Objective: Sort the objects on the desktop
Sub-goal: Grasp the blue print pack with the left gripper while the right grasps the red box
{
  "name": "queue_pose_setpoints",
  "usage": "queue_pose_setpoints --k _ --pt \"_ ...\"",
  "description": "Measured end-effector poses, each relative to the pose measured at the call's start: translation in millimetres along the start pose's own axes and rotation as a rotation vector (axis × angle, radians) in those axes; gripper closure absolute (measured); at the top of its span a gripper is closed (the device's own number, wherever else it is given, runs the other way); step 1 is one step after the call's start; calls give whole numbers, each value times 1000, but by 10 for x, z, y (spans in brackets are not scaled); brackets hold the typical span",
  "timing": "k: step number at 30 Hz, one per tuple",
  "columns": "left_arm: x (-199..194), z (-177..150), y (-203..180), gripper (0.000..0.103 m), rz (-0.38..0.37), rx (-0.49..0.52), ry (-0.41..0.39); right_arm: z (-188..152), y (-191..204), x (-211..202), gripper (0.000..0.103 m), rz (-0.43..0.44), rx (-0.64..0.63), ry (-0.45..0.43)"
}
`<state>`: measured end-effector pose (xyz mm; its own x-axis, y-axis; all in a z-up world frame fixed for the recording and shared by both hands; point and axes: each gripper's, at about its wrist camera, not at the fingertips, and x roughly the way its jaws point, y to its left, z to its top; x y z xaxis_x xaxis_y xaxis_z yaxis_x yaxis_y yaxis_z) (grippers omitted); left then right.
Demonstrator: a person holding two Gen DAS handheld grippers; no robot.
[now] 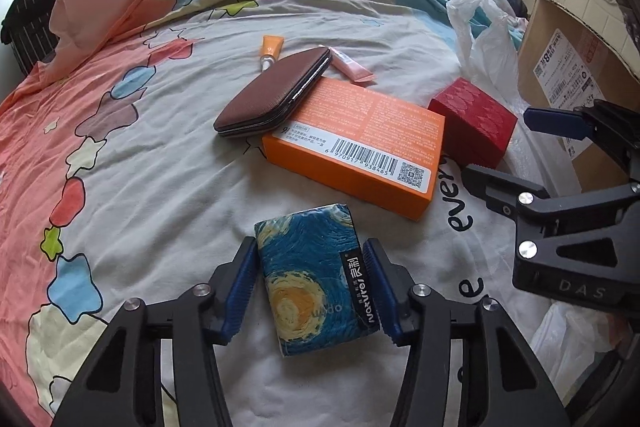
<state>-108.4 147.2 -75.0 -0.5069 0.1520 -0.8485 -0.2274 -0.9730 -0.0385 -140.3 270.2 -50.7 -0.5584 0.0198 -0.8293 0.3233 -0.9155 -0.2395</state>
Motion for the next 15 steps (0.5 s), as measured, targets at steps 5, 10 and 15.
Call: queue_pose_setpoints --k 5,10,15 --pt "-52 -10 50 50 -13 27 5 51 2 65 25 -7 -10 7" --pt "-82 -20 43 51 -16 49 4 133 11 156 25 -13 -46 32" --pt "-66 -39 2 52 -20 75 11 165 -78 277 25 -9 -41 72"
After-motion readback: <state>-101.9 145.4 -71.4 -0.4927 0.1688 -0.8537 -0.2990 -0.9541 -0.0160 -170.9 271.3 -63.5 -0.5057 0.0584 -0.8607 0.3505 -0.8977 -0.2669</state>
